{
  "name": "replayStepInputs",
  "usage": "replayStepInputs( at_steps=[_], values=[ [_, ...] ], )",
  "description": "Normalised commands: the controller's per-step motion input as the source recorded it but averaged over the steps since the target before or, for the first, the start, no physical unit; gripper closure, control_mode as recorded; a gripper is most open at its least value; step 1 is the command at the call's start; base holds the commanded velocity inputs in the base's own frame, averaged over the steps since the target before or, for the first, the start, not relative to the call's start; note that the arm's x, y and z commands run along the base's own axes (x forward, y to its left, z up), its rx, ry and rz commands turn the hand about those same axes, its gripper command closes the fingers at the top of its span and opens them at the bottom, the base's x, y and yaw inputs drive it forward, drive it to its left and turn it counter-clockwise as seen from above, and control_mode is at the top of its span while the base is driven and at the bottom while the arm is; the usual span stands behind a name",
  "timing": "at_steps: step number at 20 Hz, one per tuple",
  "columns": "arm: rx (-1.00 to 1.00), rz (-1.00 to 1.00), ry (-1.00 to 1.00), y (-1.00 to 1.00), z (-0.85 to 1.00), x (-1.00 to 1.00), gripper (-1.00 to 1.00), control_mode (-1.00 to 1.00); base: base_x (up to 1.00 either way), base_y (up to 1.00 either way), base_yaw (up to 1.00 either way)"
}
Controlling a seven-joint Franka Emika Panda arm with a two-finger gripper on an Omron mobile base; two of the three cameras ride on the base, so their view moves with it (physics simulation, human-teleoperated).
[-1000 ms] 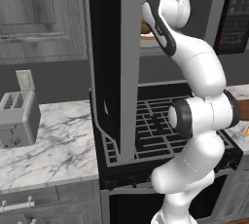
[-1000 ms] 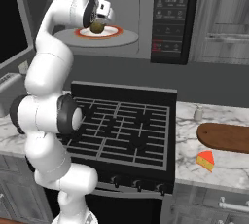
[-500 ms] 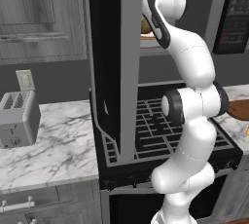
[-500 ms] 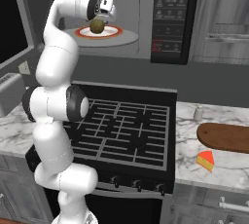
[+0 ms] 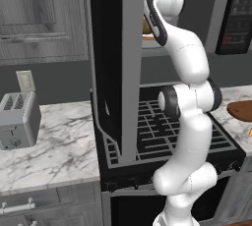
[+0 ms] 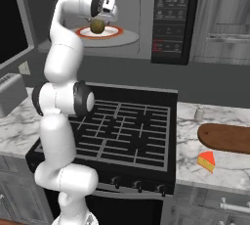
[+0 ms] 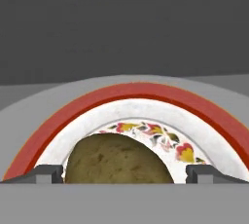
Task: Retrieve the reheated potato from the microwave, then place the potato, cheese, and condiment on the cutting board.
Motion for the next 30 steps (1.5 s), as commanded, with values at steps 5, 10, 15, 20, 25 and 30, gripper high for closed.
replayStepInputs(
  at_steps=[5,10,15,20,25,30],
  values=[
    [0.00,0.01,0.03,0.02,-0.08,0.08,-1.00,-1.00,0.00,0.00,0.00],
    [0.00,0.00,0.00,0.05,-0.01,0.00,-1.00,-1.00,0.00,0.00,0.00],
    [0.00,0.00,0.00,0.06,-0.03,0.00,-1.00,-1.00,0.00,0.00,0.00],
    [0.00,0.00,0.01,0.02,-0.14,0.00,-1.00,-1.00,0.00,0.00,0.00],
    [0.00,0.00,0.02,0.00,-0.18,0.04,-1.00,-1.00,0.00,0.00,0.00],
    [0.00,0.00,0.01,0.00,-0.13,0.04,-1.00,-1.00,0.00,0.00,0.00]
  ],
)
